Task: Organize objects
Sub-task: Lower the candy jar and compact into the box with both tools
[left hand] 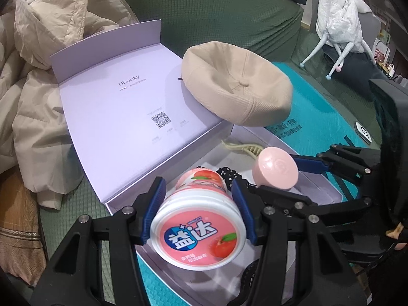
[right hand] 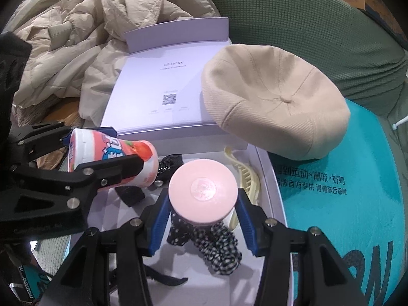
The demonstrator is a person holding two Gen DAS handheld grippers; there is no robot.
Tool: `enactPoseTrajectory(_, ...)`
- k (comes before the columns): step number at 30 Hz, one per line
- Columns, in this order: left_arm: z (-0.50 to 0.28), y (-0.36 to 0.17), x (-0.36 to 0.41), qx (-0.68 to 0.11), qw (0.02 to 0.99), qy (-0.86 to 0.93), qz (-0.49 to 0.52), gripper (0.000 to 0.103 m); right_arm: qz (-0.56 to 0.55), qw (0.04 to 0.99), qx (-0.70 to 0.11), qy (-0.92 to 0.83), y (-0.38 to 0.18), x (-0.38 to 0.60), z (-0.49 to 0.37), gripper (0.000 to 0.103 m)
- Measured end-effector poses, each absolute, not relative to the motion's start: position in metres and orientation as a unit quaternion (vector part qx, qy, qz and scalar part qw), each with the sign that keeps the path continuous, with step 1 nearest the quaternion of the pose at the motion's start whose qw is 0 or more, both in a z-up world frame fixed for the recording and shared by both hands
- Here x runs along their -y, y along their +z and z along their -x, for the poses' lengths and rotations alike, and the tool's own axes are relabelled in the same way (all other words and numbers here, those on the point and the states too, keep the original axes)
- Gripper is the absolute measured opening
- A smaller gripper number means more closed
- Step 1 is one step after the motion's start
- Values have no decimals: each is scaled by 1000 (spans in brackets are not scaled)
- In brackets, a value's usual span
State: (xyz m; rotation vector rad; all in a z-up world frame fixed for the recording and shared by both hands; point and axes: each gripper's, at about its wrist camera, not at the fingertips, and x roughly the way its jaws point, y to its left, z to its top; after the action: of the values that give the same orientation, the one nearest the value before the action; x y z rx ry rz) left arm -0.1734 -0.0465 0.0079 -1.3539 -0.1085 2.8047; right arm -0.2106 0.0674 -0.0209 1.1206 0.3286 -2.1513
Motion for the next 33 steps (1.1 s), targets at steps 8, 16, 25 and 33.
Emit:
enactPoseTrajectory(8, 172, -4, 44, 40, 13, 897, 440, 52, -438, 333, -132, -825, -36, -69, 217, 52)
enactPoseTrajectory(16, 164, -17, 43, 52, 13, 889, 454, 52, -439, 323, -156, -824, -45, -67, 216, 52)
enactPoseTrajectory(25, 154, -27, 40, 49, 14, 880, 472, 52, -450, 322, -153, -819, -50, -72, 216, 52)
enactPoseTrajectory(33, 152, -27, 35, 37, 16, 879, 475, 52, -449, 316, -155, -821, -52, -76, 212, 52)
